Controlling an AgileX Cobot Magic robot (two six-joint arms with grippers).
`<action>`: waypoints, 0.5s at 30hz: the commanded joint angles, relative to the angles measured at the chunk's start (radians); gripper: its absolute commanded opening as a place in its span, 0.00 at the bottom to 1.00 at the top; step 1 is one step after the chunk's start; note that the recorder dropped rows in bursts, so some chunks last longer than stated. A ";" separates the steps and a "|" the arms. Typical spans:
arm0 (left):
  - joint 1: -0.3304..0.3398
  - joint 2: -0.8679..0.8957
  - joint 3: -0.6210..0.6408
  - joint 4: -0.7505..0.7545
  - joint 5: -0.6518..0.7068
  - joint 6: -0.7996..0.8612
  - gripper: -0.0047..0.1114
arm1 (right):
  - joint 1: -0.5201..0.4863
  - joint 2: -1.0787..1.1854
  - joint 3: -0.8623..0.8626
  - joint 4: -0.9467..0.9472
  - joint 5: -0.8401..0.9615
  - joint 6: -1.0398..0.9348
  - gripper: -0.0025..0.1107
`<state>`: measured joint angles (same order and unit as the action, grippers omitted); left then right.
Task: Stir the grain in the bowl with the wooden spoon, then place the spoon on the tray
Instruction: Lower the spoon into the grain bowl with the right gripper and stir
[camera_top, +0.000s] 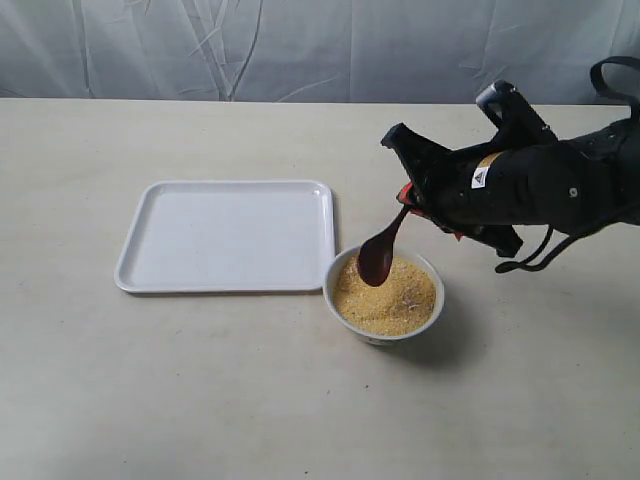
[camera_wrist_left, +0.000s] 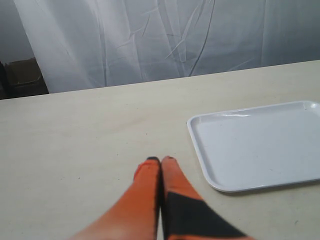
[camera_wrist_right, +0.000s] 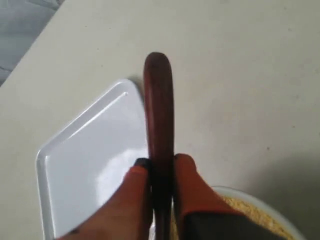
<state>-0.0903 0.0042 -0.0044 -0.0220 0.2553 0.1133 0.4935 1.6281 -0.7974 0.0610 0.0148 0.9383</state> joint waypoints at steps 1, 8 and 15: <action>-0.001 -0.004 0.004 0.004 -0.009 -0.001 0.04 | -0.029 -0.021 0.003 -0.128 0.025 -0.006 0.02; -0.001 -0.004 0.004 0.008 -0.009 -0.001 0.04 | -0.062 -0.003 0.003 -0.149 0.057 -0.004 0.02; -0.001 -0.004 0.004 0.008 -0.009 -0.001 0.04 | -0.040 0.067 0.006 -0.156 0.031 -0.002 0.02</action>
<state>-0.0903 0.0042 -0.0044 -0.0204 0.2553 0.1133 0.4469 1.6863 -0.7925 -0.0818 0.0615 0.9383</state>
